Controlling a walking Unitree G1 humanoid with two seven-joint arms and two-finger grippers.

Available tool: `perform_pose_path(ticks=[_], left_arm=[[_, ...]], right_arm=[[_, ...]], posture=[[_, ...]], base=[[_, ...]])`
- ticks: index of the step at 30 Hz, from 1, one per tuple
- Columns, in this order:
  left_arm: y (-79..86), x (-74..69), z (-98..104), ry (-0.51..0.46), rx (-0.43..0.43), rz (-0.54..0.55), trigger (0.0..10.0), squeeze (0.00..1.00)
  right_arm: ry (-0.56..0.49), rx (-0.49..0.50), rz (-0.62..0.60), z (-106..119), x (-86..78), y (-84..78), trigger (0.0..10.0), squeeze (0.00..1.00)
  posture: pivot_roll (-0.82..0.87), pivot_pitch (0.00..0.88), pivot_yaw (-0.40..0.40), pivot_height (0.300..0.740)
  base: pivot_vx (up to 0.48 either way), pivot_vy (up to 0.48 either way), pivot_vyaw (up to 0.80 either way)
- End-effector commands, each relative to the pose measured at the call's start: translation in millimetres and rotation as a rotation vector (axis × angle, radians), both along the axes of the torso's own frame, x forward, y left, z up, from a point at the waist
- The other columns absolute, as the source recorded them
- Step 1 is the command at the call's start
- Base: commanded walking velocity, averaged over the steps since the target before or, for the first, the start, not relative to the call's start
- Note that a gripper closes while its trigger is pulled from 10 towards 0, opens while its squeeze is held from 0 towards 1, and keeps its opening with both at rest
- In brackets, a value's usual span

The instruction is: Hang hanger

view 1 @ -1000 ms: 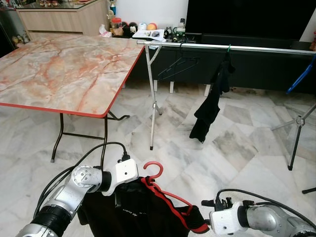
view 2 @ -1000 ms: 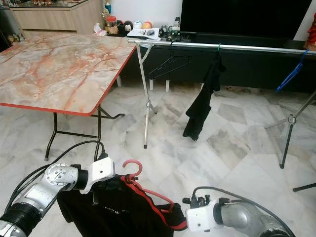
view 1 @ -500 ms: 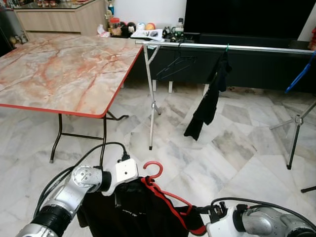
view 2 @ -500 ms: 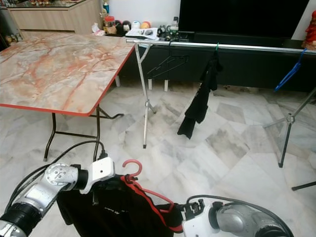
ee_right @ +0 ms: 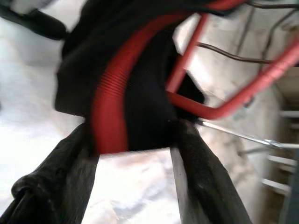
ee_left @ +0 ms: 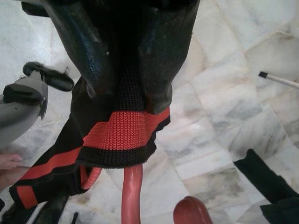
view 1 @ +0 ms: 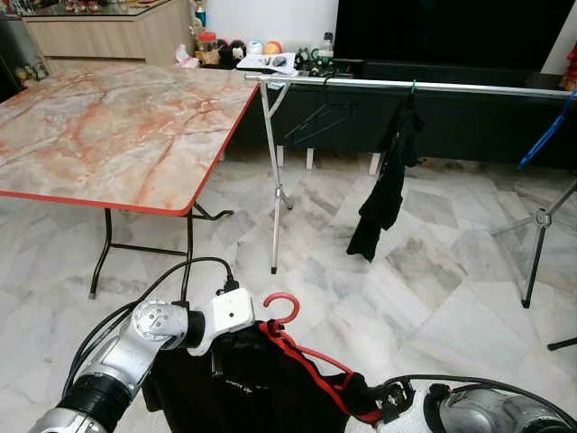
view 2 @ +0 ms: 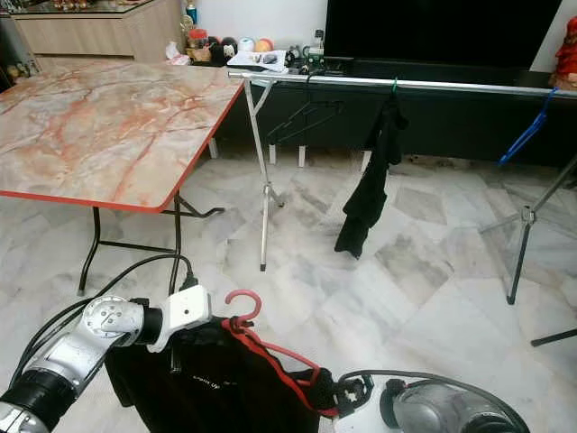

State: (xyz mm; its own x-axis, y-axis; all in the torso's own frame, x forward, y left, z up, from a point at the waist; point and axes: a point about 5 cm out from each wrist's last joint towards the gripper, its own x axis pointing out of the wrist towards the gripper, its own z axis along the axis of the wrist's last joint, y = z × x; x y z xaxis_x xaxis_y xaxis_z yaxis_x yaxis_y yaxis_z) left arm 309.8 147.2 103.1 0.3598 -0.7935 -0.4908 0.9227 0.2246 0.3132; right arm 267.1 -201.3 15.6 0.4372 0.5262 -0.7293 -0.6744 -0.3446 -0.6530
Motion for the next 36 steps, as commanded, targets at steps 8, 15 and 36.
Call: perform_pose_path(ticks=[8, 15, 36], left_arm=[[1.4, 3.0, 7.5, -0.026, -0.006, 0.004, 10.0, 0.00], [1.7, 3.9, 8.7, -0.028, -0.008, 0.006, 10.0, 0.00], [0.4, 4.7, 13.9, -0.029, -0.028, 0.008, 10.0, 0.00]], right_arm=[[-0.069, 0.008, -0.009, 2.7, 7.0, 1.9, 0.0, 0.00], [-0.059, 0.012, -0.009, -3.4, 1.6, 1.9, 0.0, 0.00], [-0.051, 0.019, -0.024, -8.7, -0.5, 6.1, 0.0, 0.00]], posture=[[0.09, 0.065, 0.050, 0.740], [0.09, 0.066, 0.050, 0.740], [0.11, 0.084, 0.045, 0.740]], base=[[0.000, 0.000, 0.00], [0.000, 0.000, 0.00], [0.000, 0.000, 0.00]])
